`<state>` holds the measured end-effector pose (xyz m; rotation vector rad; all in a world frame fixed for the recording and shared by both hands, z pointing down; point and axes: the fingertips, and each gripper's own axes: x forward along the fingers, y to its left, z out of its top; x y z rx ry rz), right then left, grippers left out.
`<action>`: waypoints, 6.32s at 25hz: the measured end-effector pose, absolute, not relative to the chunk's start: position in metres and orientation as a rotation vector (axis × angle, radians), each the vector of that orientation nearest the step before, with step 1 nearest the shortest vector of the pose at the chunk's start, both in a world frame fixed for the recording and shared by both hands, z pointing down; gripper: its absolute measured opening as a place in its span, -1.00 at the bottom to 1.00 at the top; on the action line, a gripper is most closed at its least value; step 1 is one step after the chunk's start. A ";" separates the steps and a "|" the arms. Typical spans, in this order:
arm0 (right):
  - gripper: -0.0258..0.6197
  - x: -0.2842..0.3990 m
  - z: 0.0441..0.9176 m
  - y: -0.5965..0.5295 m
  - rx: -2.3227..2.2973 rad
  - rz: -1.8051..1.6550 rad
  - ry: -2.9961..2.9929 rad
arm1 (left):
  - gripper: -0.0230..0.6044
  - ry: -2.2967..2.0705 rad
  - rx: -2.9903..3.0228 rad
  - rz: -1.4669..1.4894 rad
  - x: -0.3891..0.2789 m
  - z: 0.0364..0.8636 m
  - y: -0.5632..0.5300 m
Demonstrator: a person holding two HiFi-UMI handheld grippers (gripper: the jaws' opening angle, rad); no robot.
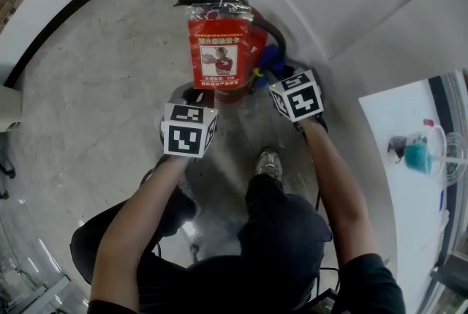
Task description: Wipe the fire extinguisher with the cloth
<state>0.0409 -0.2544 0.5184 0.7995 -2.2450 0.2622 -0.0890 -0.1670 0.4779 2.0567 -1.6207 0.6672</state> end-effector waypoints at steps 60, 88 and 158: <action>-0.82 -0.142 0.329 -0.185 0.392 -0.042 -2.792 | -0.76 -1.792 1.968 0.611 -0.218 0.413 -0.170; -0.82 -0.125 0.292 -0.316 0.689 0.032 -2.725 | -0.79 -1.641 2.114 0.763 -0.176 0.387 -0.168; -0.82 -0.094 0.352 -0.243 0.686 0.342 -2.862 | -0.89 -1.587 1.972 0.746 -0.136 0.452 -0.136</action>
